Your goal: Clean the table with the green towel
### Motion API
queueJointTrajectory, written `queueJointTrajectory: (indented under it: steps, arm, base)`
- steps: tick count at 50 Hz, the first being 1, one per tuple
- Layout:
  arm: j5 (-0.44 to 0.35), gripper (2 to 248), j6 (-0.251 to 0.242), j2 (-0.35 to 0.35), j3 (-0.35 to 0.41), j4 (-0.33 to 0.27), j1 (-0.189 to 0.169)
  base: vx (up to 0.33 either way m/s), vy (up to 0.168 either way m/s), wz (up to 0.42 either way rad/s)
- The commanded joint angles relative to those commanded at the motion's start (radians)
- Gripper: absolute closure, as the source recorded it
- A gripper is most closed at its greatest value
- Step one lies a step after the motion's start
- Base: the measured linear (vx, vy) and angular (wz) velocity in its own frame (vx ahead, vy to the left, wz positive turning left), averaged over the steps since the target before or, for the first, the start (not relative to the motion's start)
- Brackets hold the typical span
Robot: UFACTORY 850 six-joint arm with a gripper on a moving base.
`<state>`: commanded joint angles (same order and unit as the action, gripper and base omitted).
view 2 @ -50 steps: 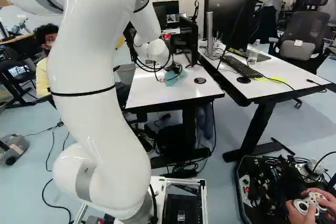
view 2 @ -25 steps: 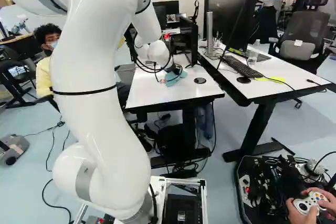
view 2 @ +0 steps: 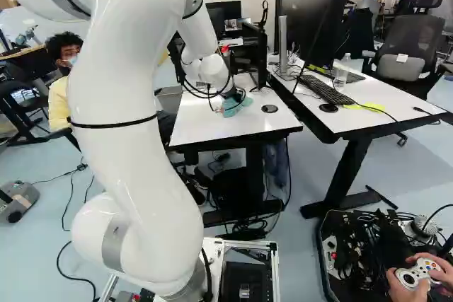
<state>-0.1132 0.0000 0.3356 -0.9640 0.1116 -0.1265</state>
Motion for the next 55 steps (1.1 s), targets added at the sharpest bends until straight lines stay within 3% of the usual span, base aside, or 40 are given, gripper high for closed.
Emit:
queueJointTrajectory:
  steps: [55]
  arm:
    - [0.042,196,0.0,0.0,0.0,0.0,0.0]
  base:
    - [0.0,0.0,0.0]
